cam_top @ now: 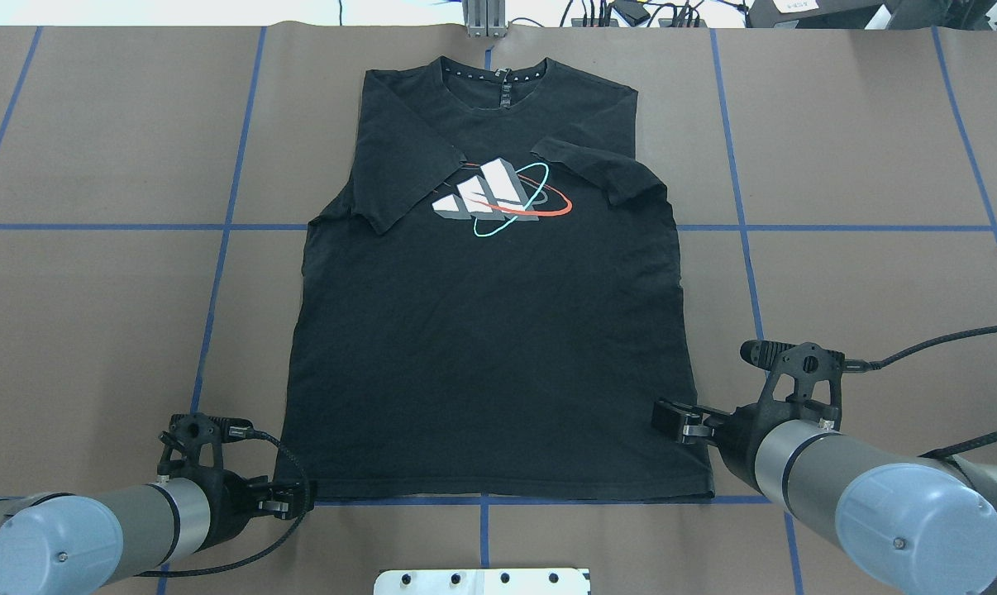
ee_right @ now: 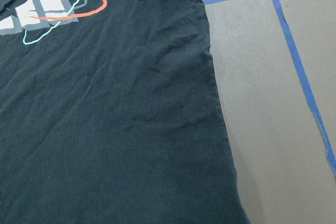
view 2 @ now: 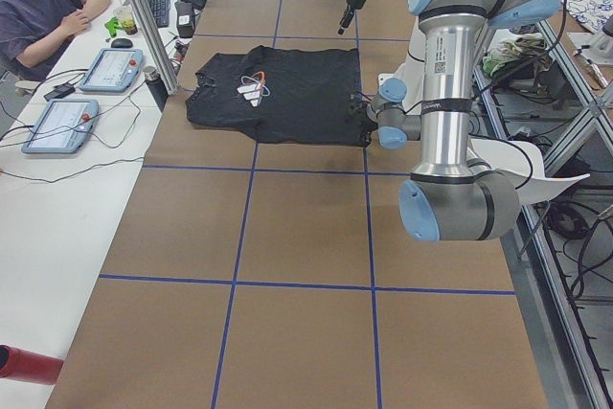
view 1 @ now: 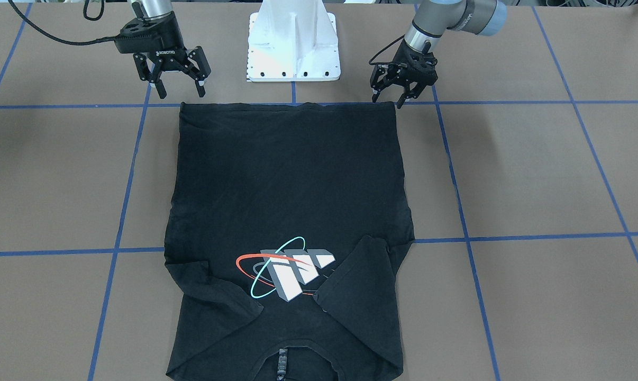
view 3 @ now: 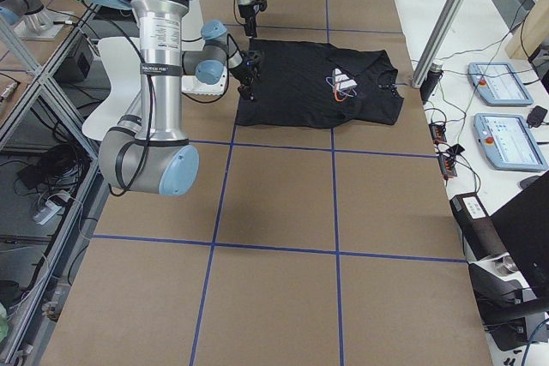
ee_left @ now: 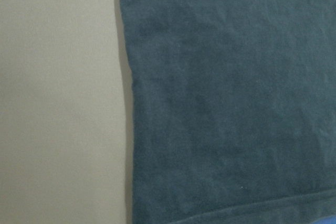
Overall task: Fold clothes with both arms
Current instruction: 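Grasp the hem corners with both grippers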
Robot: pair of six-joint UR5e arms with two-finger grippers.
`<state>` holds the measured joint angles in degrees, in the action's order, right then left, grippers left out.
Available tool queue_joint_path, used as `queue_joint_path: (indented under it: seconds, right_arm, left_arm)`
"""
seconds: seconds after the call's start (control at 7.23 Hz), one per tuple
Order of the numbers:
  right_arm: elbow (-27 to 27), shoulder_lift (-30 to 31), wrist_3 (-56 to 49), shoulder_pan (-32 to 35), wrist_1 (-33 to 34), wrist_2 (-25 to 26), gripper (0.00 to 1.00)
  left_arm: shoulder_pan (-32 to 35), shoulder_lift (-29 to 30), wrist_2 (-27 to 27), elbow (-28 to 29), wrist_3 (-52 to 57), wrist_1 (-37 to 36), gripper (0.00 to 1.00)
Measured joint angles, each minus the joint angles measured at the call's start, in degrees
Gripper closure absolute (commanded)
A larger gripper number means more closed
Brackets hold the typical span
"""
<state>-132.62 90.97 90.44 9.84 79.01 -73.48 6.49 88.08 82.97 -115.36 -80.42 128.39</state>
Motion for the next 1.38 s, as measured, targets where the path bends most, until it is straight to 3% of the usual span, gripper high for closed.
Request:
queue_joint_path:
  seconds: [0.14, 0.41, 0.97, 1.38]
  right_arm:
    - [0.0, 0.0, 0.0, 0.0, 0.0, 0.0, 0.0]
    - [0.0, 0.0, 0.0, -0.1, 0.0, 0.0, 0.0]
    - [0.1, 0.2, 0.7, -1.0, 0.0, 0.5, 0.0]
    - [0.7, 0.9, 3.0, -3.9, -0.2, 4.2, 0.0]
  left_arm:
    - [-0.2, 0.0, 0.0, 0.0, 0.0, -0.2, 0.53]
    - [-0.3, 0.1, 0.0, 0.0, 0.0, -0.3, 1.0]
    - [-0.1, 0.0, 0.0, -0.4, 0.0, -0.3, 1.0]
    - [-0.2, 0.4, 0.0, -0.5, 0.0, -0.3, 1.0]
